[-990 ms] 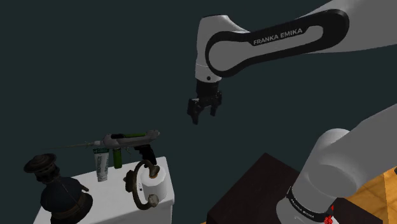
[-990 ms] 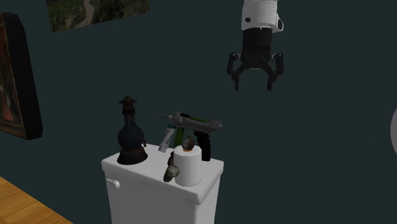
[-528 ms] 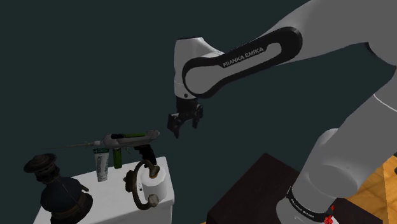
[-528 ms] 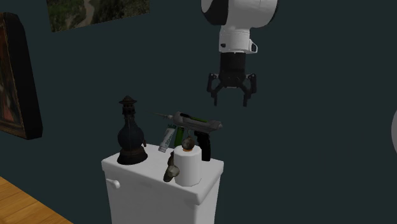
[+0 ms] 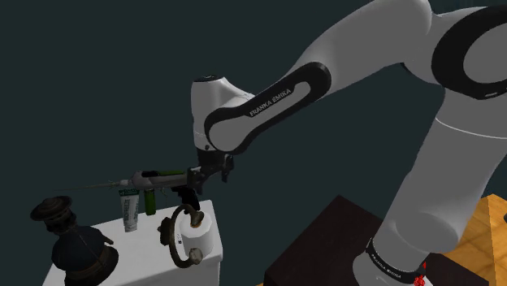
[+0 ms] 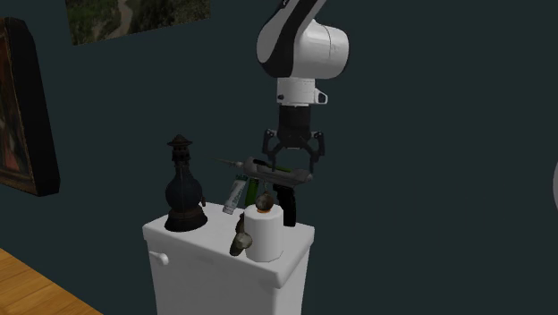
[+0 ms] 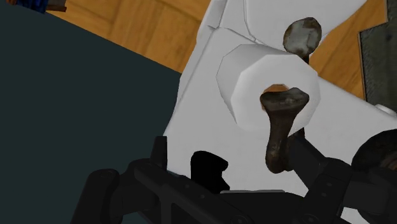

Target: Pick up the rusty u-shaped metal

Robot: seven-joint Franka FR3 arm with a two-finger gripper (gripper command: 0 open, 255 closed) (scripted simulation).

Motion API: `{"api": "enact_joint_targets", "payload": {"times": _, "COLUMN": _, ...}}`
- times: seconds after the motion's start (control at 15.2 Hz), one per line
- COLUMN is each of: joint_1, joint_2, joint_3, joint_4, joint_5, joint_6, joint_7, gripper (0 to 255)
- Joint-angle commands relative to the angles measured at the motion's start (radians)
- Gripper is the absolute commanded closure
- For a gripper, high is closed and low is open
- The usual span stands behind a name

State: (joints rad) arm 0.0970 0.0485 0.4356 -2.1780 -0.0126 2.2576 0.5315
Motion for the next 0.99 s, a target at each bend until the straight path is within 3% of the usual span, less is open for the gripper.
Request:
{"api": "enact_joint_targets", "payload": {"times": 0.0, "joint_1": 0.02, "joint_2": 0.094, "joint_3": 0.011, "joint_4": 0.058, "joint_5": -0.051, "joint_6": 0.028, "joint_7": 0.056, "gripper": 0}}
{"api": "enact_joint_targets", "payload": {"times": 0.33, "joint_1": 0.089, "joint_2": 0.289, "joint_3": 0.0, "joint_4": 0.201, "joint_5": -0.158, "joint_6": 0.063, "joint_7": 0.154, "gripper": 0}}
{"api": "enact_joint_targets", "payload": {"times": 0.92, "joint_1": 0.108, "joint_2": 0.359, "joint_3": -0.024, "joint_4": 0.185, "joint_5": -0.201, "joint_6": 0.144, "joint_7": 0.182, "gripper": 0}}
